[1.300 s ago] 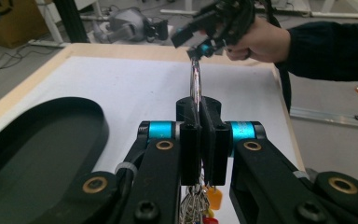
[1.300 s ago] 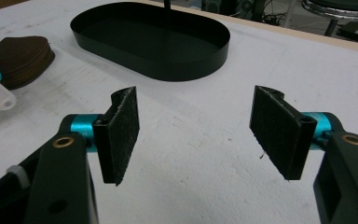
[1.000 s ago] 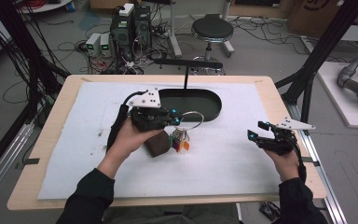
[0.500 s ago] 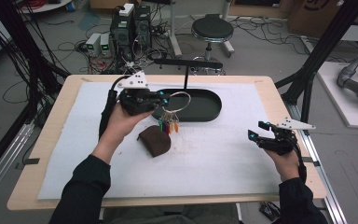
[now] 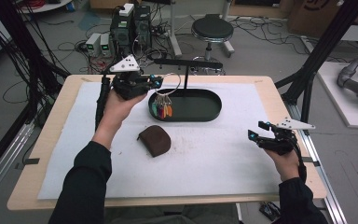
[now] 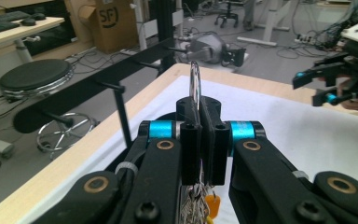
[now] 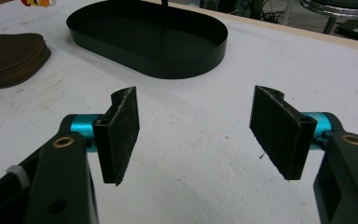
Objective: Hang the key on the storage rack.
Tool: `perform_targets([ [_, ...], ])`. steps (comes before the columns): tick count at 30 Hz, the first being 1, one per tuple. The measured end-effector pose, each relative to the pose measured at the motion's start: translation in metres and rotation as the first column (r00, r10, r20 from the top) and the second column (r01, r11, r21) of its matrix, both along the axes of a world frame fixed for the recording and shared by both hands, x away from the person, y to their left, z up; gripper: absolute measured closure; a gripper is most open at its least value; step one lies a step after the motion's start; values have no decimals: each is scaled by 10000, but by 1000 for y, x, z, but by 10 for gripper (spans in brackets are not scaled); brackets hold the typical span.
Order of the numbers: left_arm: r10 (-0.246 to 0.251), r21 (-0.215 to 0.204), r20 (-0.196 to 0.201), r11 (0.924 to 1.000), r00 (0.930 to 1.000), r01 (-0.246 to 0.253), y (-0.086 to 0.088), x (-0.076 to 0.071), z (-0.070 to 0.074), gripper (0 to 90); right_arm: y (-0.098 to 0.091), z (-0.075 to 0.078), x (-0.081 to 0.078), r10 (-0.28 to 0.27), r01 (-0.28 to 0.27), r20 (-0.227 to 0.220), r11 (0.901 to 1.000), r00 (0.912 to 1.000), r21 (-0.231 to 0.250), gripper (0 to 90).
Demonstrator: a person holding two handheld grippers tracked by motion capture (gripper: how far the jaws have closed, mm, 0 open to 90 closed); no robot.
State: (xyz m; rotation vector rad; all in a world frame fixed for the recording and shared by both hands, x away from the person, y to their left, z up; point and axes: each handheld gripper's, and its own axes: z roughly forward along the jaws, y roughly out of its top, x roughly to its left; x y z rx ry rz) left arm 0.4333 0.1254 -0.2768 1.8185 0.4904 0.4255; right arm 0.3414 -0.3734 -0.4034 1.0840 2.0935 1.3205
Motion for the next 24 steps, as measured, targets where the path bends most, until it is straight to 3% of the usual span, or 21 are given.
perform_targets([
  [4,297,-36,97,9996,9995,-297,1,9,-1,867,1,0,0,26,-26,0,10000,10000,-11,339],
  [9,721,92,-51,9974,9974,-721,3,21,-5,867,1,0,0,33,-33,-30,10000,10000,-25,339],
  [24,1743,383,-97,9840,9846,-1739,2,45,-12,867,2,-1,0,79,-80,-41,10000,10000,-29,340],
])
